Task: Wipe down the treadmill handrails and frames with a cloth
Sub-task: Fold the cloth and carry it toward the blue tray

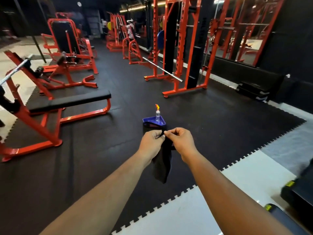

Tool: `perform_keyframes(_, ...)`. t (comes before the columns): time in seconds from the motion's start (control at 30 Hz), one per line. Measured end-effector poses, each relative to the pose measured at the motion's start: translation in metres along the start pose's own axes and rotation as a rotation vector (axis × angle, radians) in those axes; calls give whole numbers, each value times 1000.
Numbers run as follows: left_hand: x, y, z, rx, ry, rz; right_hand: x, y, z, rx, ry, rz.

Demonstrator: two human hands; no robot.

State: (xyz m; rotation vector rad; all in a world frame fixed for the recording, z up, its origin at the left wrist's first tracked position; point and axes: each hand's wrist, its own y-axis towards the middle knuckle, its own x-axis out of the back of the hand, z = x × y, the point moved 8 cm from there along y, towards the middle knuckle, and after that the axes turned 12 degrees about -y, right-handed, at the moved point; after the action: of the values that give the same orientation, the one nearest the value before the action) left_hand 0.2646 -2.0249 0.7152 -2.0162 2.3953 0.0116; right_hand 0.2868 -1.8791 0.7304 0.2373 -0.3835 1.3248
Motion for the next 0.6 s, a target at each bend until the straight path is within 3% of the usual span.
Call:
perform_keyframes(0.13,13,49,4,17,13,-12,-25,61,-7,-55,40,164)
perform_keyframes(0.3,34,116,-1,-13,254,-83,-37,137,-2,-22,-40,270)
perform_keyframes(0.4,45,155,-11,-42,431,-93,-34,183,25,239,-179,174)
perform_keyframes(0.5,67,186,-21,-70,543,-147,-53,216,50,518,-357,240)
perform_keyframes(0.6,100,224,-26,-68,642,-144,-88,256,63,678,-674,279)
